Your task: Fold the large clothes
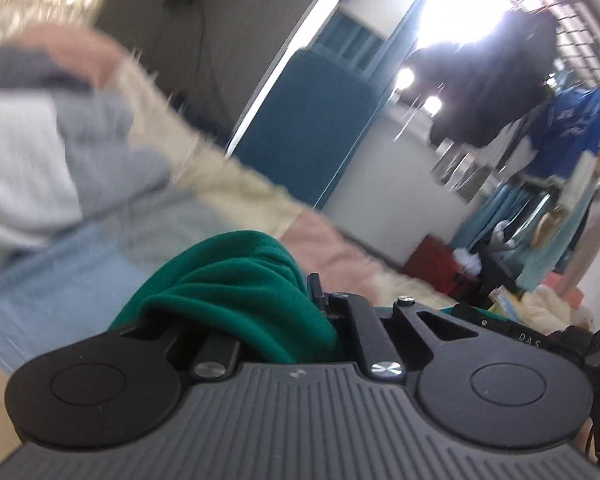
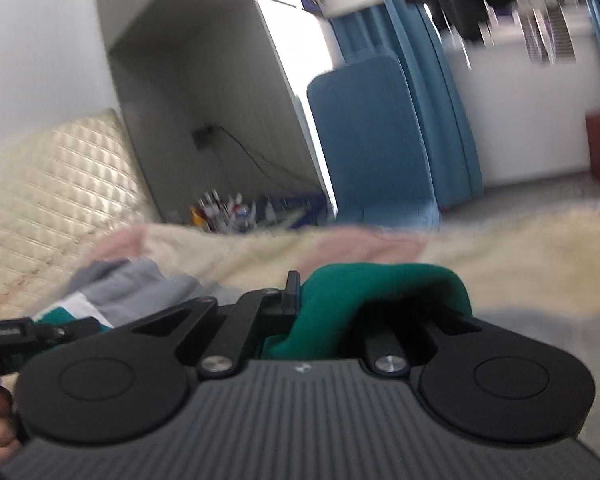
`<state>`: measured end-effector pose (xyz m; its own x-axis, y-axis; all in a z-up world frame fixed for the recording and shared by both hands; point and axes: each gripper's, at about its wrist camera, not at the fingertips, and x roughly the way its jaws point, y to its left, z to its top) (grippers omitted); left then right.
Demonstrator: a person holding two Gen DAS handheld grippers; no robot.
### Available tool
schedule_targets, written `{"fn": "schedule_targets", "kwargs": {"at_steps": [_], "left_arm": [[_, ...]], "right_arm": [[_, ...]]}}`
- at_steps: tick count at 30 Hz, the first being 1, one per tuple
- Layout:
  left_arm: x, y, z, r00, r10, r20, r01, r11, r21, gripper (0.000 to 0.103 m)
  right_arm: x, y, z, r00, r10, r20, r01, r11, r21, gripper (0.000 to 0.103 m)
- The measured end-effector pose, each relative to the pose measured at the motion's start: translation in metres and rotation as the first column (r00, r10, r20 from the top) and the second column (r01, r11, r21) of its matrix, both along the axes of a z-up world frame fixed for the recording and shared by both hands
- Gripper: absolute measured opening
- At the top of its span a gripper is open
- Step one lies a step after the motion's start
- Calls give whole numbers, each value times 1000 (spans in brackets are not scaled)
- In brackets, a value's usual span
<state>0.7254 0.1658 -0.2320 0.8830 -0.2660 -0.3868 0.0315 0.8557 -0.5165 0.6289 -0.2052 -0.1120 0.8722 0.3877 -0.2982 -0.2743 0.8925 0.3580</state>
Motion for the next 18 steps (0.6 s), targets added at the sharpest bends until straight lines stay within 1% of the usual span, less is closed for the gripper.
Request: {"fn": "schedule_targets", "kwargs": {"at_steps": [2,4,7,10,13,14,15,16,17,18], "left_arm": [[24,1,-26,999,-3,-54,3,1000,15,9],[39,2,-45,995,-1,-95,3,1000,22,9],[46,2,-62,992,0,-126,3,1000,28,9],[36,-1,-55,992,-1,-129,5,999,34,9],[36,-2,-53,992,0,-127,6,999,48,9],[25,-5,-40,992,-1,-127,8,999,54,12],[17,-8,-30,992,-10,-127,17,999,50,28],[-1,-12,-13,991,-35,-129,40,999,36,44],[-8,-14,-5,990,-55,-129,59,998,29,66],[-20,-16,7,991,-50,-121,55,998,38,69]], "right_arm": [[8,0,-16,998,-11,-64,12,1000,8,11],[21,0,-35,992,-8,-123,10,1000,17,12],[36,4,-51,976,0,-216,-1,1000,-3,12],[40,4,-59,969,5,-247,-2,1000,12,12],[33,3,-54,971,10,-239,-6,1000,15,12],[32,3,-55,971,12,-237,-9,1000,15,12],[30,4,-53,972,17,-236,-14,1000,13,12],[26,3,-50,972,23,-235,-21,1000,12,13],[24,4,-47,972,26,-235,-24,1000,12,17],[18,5,-42,972,29,-235,-26,1000,13,20]]}}
